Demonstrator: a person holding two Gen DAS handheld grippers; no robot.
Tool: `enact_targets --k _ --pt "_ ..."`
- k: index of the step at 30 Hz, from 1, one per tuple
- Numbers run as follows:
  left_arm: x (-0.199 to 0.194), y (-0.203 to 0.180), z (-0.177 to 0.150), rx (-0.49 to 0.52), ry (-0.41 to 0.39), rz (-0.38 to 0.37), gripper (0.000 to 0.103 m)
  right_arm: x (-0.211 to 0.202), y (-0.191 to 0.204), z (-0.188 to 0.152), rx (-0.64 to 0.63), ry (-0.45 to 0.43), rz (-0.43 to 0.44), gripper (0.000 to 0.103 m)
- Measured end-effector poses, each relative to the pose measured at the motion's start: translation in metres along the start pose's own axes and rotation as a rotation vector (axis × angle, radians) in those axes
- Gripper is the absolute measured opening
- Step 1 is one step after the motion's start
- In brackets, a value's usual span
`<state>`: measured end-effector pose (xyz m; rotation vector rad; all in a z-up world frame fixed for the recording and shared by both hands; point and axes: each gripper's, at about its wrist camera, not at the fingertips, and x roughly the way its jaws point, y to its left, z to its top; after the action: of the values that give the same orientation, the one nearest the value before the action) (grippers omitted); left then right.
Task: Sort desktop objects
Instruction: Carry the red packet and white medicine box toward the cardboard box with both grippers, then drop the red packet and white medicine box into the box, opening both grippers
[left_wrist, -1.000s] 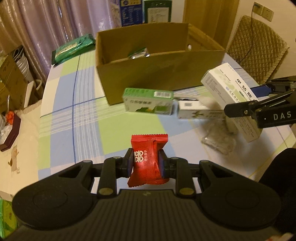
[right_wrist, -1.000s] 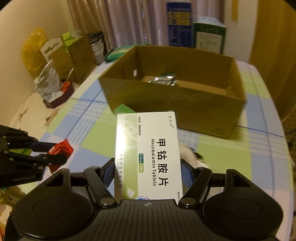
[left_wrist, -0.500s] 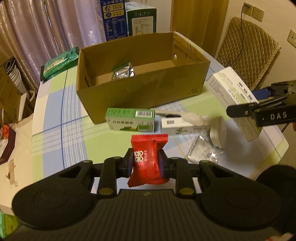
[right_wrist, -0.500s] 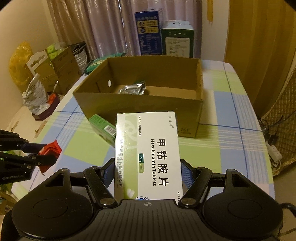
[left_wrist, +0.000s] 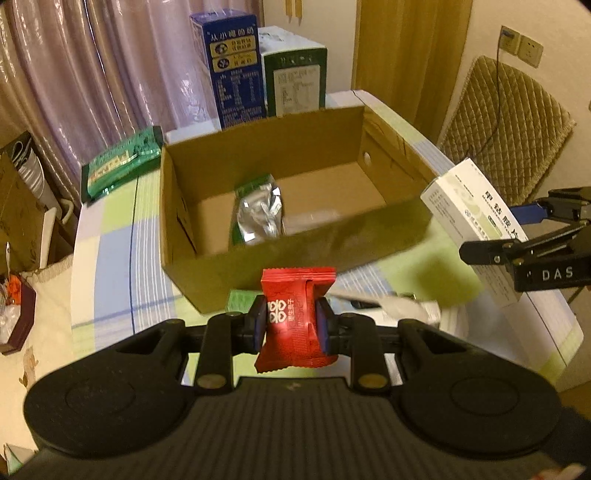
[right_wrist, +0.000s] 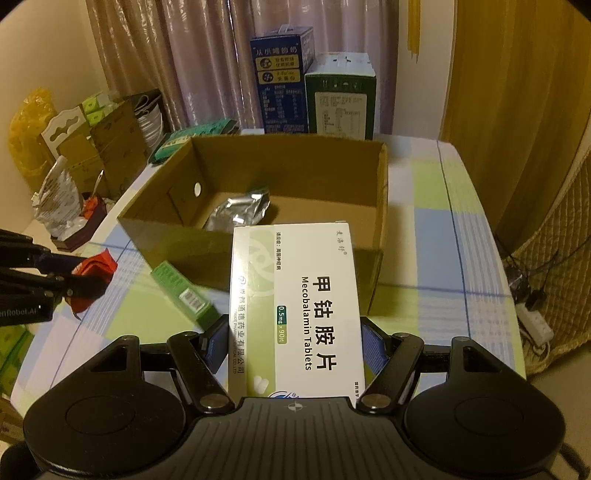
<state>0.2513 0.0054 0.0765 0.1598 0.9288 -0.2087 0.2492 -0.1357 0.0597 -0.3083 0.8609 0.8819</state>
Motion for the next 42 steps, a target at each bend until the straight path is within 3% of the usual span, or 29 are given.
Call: enact_targets --k 9,19,31,33,42 --pt "0.025 0.016 0.050 -0.018 -0.023 0.005 0.023 0.020 -0.009 0.050 -0.006 -0.027 0.004 0.068" --pt "0.068 0.032 0.080 -0.051 -0.013 0.004 0.023 0.052 -0.015 0.097 -0.008 -0.045 -0.001 0.068" --pt "0.103 0.045 0.089 -0.105 -0.028 -0.008 0.024 0.089 -0.021 0.112 0.011 -0.028 0.006 0.068" --pt "0.106 0.049 0.089 -0.125 -0.035 -0.010 0.039 0.093 -0.021 0.113 0.011 -0.026 0.004 0.068" --pt "0.104 0.056 0.074 -0.138 -0.033 -0.006 0.040 0.102 -0.023 0.116 0.020 -0.025 -0.004 0.068"
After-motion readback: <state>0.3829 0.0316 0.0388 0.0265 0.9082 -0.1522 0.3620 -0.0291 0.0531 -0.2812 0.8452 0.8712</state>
